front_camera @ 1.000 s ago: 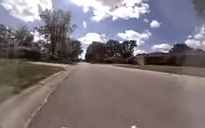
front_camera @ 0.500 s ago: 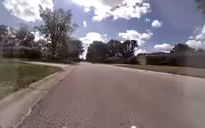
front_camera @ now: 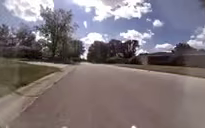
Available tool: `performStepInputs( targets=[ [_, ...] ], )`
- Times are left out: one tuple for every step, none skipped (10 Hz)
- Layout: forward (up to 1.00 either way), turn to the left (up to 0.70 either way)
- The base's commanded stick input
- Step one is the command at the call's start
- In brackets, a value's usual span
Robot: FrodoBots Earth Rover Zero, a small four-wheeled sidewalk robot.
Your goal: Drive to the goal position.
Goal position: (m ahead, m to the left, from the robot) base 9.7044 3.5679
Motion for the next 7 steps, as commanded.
performStepInputs(
  targets=[
    [0.85,0.00],
    [0.85,0.00],
    [0.85,0.00],
    [0.85,0.00],
    [0.85,0.00],
    [0.85,0.00],
    [0.85,0.00]
  ],
)
